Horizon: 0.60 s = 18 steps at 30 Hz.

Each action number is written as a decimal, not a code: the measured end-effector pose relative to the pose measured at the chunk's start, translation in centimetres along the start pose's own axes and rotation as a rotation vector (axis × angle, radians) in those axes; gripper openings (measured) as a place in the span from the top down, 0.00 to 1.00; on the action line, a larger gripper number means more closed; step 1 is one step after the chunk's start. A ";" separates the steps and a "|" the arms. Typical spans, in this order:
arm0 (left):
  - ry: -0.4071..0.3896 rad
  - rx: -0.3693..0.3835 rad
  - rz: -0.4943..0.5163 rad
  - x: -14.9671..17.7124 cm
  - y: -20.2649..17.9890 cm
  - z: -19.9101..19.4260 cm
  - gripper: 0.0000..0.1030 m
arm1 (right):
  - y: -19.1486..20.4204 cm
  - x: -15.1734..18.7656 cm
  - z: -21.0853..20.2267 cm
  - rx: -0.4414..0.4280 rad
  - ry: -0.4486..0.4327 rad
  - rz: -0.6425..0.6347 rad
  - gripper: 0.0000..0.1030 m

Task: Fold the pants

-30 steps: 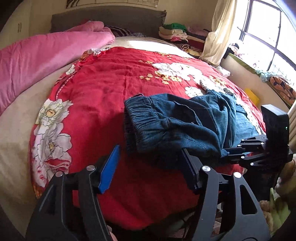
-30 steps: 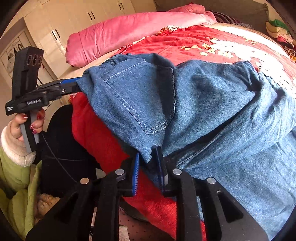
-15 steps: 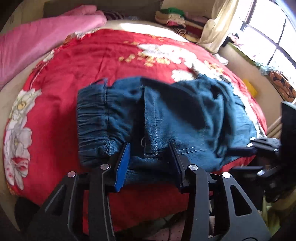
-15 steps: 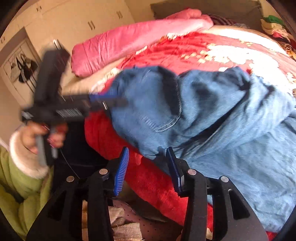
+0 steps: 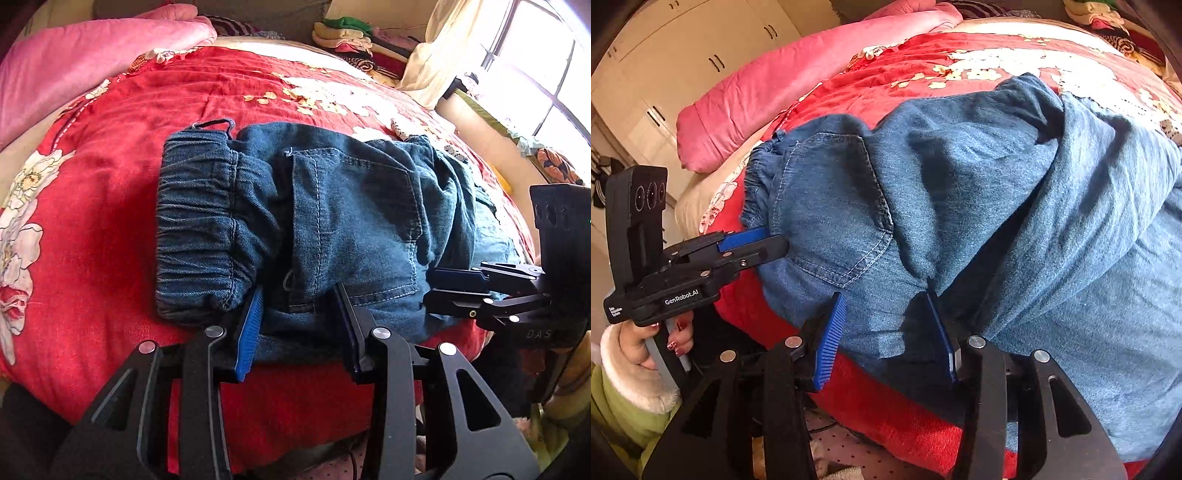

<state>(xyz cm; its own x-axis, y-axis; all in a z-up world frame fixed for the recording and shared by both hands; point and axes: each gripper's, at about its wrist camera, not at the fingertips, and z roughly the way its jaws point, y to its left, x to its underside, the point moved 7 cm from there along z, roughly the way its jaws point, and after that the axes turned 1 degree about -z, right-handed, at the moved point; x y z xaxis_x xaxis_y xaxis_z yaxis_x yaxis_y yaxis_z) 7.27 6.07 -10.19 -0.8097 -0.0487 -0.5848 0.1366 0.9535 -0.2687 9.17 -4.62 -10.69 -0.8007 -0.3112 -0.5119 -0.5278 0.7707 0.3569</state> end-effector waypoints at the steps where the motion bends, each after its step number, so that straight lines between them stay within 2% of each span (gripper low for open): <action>1: -0.004 0.006 -0.008 -0.1 0.0 -0.1 0.71 | 0.1 0.0 -0.4 -0.012 -0.011 0.006 0.58; 3: -0.026 0.015 -0.016 -0.3 -0.2 -0.9 0.71 | 0.2 -0.2 -2.0 -0.040 -0.043 0.009 0.58; 5: -0.077 0.042 0.003 -0.8 -1.2 -2.8 0.71 | -0.1 -0.6 -4.9 -0.049 -0.117 0.009 0.57; 6: -0.104 0.050 0.020 -1.2 -1.8 -3.8 0.70 | -0.4 -0.9 -6.4 -0.048 -0.154 0.018 0.53; 8: -0.163 0.045 0.069 -2.2 -3.3 -6.0 0.63 | -2.0 -1.8 -9.2 -0.008 -0.218 0.045 0.46; 9: -0.179 0.044 0.087 -2.6 -4.0 -6.6 0.55 | -2.7 -2.2 -10.1 0.011 -0.240 0.052 0.44; 12: -0.212 0.061 0.123 -4.1 -6.4 -7.7 0.51 | -5.3 -3.6 -12.2 0.105 -0.274 0.077 0.42; 15: -0.200 0.116 0.160 -5.0 -9.3 -6.9 0.45 | -7.5 -5.7 -12.6 0.171 -0.280 0.087 0.37; 18: -0.133 0.193 0.184 -5.0 -12.4 -4.3 0.45 | -9.6 -7.9 -12.2 0.227 -0.261 0.090 0.34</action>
<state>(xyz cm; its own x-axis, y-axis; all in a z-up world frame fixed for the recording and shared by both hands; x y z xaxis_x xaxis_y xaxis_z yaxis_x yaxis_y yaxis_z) 7.21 -4.22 -0.67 -0.6811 0.0692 -0.7289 0.3906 0.8764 -0.2817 17.06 -16.35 -0.49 -0.7263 -0.1063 -0.6792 -0.3585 0.9015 0.2423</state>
